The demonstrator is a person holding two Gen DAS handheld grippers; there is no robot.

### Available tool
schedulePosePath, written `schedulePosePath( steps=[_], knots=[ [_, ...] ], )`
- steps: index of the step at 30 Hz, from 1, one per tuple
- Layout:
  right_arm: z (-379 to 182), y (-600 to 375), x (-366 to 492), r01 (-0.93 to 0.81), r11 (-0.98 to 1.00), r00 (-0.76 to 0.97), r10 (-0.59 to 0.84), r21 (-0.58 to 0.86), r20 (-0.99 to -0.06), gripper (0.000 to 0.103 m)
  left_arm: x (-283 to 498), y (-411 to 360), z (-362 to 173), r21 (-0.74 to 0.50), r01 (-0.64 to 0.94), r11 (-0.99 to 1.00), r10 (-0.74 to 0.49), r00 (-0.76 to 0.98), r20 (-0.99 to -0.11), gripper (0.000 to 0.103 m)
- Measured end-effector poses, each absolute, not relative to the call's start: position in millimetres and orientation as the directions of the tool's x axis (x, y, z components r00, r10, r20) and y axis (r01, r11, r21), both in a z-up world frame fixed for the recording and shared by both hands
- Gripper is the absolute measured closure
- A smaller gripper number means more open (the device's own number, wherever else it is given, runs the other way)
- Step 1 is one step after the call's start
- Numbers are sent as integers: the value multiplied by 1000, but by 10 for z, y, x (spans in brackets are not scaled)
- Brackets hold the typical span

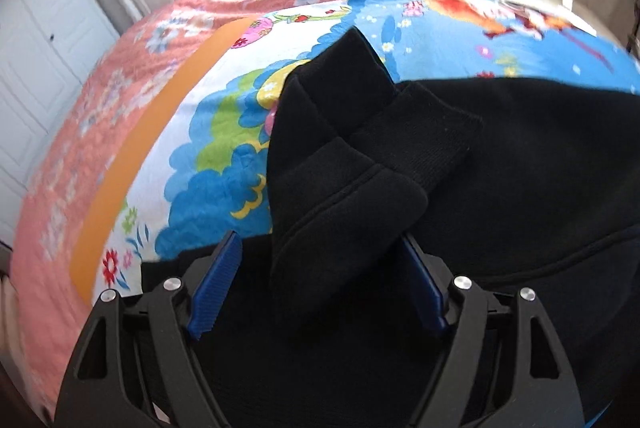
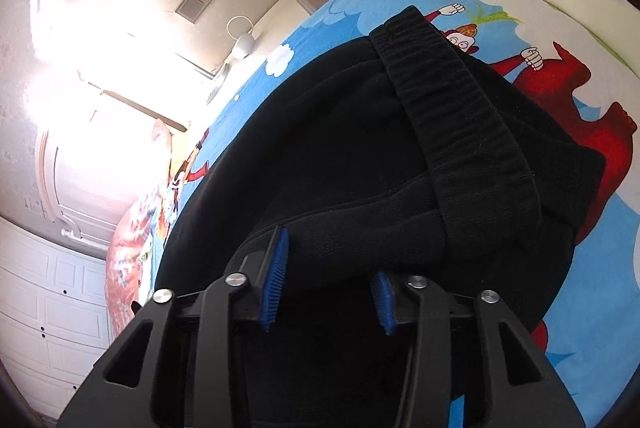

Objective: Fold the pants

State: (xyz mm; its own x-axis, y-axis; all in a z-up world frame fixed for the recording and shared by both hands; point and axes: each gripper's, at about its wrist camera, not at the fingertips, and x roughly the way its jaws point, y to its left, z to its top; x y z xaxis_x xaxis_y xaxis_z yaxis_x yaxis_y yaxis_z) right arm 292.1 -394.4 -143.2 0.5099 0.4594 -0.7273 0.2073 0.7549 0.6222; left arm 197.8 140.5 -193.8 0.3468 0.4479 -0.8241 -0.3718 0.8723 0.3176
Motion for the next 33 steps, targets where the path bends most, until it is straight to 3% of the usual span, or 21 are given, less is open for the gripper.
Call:
schedulePosePath(
  steps=[1, 2, 3, 6, 8, 11, 14, 16, 17, 19, 21, 26, 28, 31, 33],
  knots=[
    [-1432, -3953, 2959, 213, 760, 506, 452, 614, -735, 81, 2064, 1440, -1969, 322, -346, 881, 438, 337, -834, 64],
    [-1392, -3962, 2980, 209, 765, 511, 445, 609, -735, 86, 2089, 1540, -1902, 325, -380, 866, 452, 316, -834, 89],
    [-1287, -3995, 2976, 191, 774, 530, 436, 604, -727, 89, 2020, 1668, -1704, 268, -443, 855, 442, 353, -825, 90],
    [-778, -4077, 2836, 108, 806, 593, 418, 582, -689, 90, 1348, 2155, -1059, -218, -586, 781, 230, 593, -771, 90],
    [-526, -4167, 2673, 72, 822, 621, 406, 565, -670, 91, 804, 2327, -964, -488, -577, 655, 115, 714, -691, 91],
    [-553, -4353, 2529, 69, 860, 602, 368, 506, -708, 91, 195, 2354, -1272, -656, -577, 487, 64, 772, -632, 90],
    [-1017, -4379, 2583, 86, 880, 486, 373, 467, -791, 90, -31, 2307, -1866, -677, -626, 387, -1, 734, -679, 88],
    [-1263, -4417, 2521, 79, 874, 445, 400, 480, -801, 89, -102, 2249, -2103, -686, -644, 340, -28, 722, -691, 77],
    [-1311, -4456, 2491, 90, 862, 439, 415, 498, -797, 87, -130, 2225, -2127, -697, -632, 339, -27, 734, -679, 62],
    [-1336, -4602, 2450, 110, 821, 445, 463, 560, -767, 76, -149, 2201, -2088, -731, -591, 342, -23, 772, -635, 48],
    [-1335, -4791, 2430, 152, 765, 471, 501, 626, -726, 45, -105, 2187, -2029, -734, -579, 354, -26, 779, -627, 46],
    [-1448, -4964, 2500, 209, 691, 474, 547, 692, -690, 43, 9, 2188, -2012, -731, -584, 353, -33, 773, -634, 46],
    [-1483, -4996, 2507, 233, 680, 472, 546, 696, -692, 43, -9, 2215, -2061, -734, -585, 345, -40, 772, -635, 47],
    [-1525, -5012, 2543, 240, 673, 474, 548, 700, -689, 45, 5, 2271, -2140, -720, -603, 343, -51, 753, -656, 68],
    [-1504, -4947, 2592, 226, 750, 462, 480, 622, -746, 73, 14, 2337, -2182, -709, -617, 341, -59, 738, -672, 92]
  ],
)
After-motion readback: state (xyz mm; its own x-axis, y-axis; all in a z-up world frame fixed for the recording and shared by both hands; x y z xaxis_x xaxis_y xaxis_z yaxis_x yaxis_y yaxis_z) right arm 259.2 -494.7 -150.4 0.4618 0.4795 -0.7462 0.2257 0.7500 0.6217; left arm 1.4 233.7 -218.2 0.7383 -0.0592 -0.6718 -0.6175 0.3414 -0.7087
